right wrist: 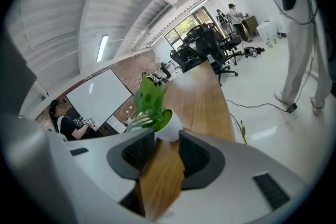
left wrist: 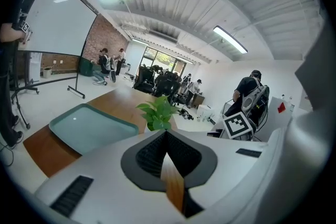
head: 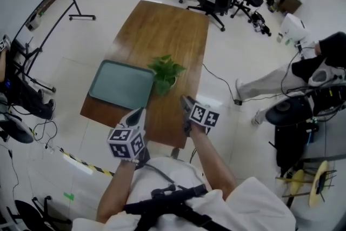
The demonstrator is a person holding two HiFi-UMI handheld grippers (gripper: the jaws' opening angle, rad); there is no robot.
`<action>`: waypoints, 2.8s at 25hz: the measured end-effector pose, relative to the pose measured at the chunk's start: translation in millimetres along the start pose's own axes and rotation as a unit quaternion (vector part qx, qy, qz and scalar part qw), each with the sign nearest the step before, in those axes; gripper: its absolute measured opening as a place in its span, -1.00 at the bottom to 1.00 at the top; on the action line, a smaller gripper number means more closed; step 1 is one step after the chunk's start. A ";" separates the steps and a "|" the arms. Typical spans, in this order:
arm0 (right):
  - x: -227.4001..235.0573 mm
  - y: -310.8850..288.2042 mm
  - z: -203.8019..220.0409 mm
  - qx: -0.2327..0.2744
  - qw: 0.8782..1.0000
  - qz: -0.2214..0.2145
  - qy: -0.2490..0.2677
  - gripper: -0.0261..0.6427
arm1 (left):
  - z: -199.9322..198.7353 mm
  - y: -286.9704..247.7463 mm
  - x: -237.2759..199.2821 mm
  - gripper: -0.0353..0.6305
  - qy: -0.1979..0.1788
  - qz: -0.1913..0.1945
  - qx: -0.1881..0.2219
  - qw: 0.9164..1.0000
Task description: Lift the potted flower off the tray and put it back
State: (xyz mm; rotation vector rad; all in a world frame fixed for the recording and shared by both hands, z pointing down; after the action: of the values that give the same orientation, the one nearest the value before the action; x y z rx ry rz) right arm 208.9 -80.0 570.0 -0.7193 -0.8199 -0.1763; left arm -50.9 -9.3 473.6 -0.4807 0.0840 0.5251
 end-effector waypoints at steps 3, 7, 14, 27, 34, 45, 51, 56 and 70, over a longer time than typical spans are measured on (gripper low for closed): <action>-1.6 -21.6 -15.1 0.000 1.000 0.008 0.010 -0.40 | -8.9 -5.6 -3.8 -0.89 -0.008 0.008 0.001 1.000; -0.7 -53.1 -32.2 -0.006 1.000 0.013 0.014 -0.41 | -15.1 -12.1 -14.4 -0.89 -0.011 0.016 -0.003 1.000; 5.1 -99.1 -41.2 -0.022 1.000 0.015 -0.005 -0.50 | -11.4 -13.1 -41.7 -0.89 -0.004 0.013 -0.016 1.000; 14.5 -131.4 -38.7 -0.031 0.998 0.017 -0.056 -0.54 | -6.9 -18.5 -70.2 -0.89 0.014 0.006 -0.036 0.999; 13.1 -130.5 -36.6 -0.019 0.997 0.021 -0.066 -0.65 | -0.9 -10.1 -74.9 -0.89 0.022 -0.002 -0.032 0.999; -7.6 -118.6 -42.4 -0.004 0.998 -0.004 -0.064 -0.70 | 7.3 4.6 -74.3 -0.89 0.032 -0.020 -0.023 0.999; -56.6 -125.8 -43.6 -0.017 0.997 -0.057 -0.052 -0.70 | 11.6 17.5 -73.5 -0.89 0.038 -0.035 -0.014 0.999; -94.7 -152.3 -23.1 -0.048 0.994 -0.087 -0.053 -0.71 | 13.5 30.7 -84.4 -0.89 0.049 -0.057 -0.010 0.997; -143.8 -220.6 50.7 -0.127 0.987 -0.095 -0.025 -0.71 | 35.1 65.8 -130.7 -0.89 0.089 -0.114 -0.010 0.989</action>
State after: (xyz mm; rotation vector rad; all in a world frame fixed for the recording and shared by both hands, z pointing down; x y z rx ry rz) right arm -10.2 -231.0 603.9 -0.8874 -0.9238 -0.4428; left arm -198.4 -3.7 503.0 -0.5490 0.1931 0.2579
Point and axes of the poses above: the fingertips, and each gripper's own axes: y backward along the fingers, x to its right, z out of its underside, the point moved 8 cm from there along y, backward along the fingers, and after that the axes turned 14 degrees about -y, right-handed, at the moved point
